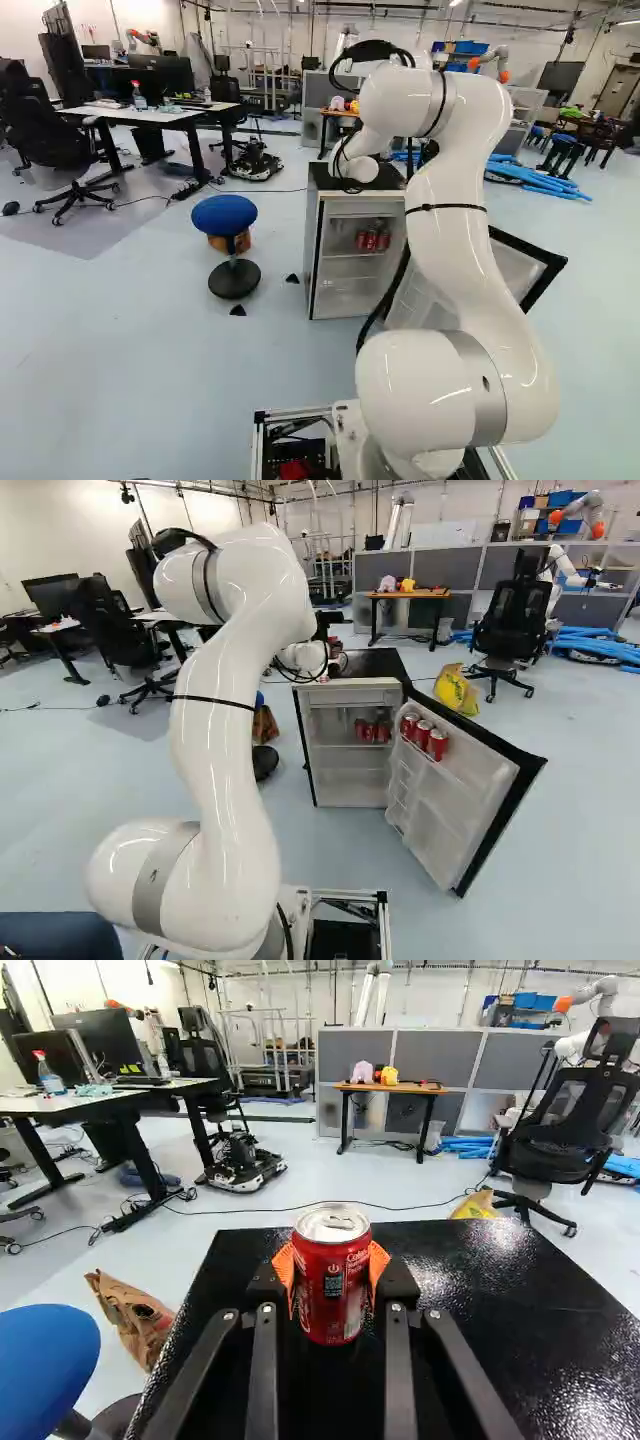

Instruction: Grab a drink from the fridge

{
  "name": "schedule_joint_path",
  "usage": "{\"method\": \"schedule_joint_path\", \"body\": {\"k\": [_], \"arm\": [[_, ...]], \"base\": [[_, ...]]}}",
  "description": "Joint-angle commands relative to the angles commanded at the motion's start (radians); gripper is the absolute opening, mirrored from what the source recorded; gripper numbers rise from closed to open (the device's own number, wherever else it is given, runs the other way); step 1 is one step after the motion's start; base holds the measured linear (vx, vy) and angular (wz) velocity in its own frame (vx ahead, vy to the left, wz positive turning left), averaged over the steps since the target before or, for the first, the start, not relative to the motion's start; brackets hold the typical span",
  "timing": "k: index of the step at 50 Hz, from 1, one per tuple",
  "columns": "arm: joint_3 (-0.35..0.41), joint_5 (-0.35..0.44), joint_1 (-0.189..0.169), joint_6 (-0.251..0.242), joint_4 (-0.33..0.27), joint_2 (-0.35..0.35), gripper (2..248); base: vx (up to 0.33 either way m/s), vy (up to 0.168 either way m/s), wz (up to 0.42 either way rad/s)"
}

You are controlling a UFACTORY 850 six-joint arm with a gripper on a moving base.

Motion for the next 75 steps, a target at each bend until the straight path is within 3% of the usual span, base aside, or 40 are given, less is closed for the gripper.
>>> {"method": "schedule_joint_path", "body": {"k": [75], "arm": [[0.000, -0.008, 0.000, 0.000, 0.000, -0.005, 93]], "base": [[0.000, 0.000, 0.000]]}}
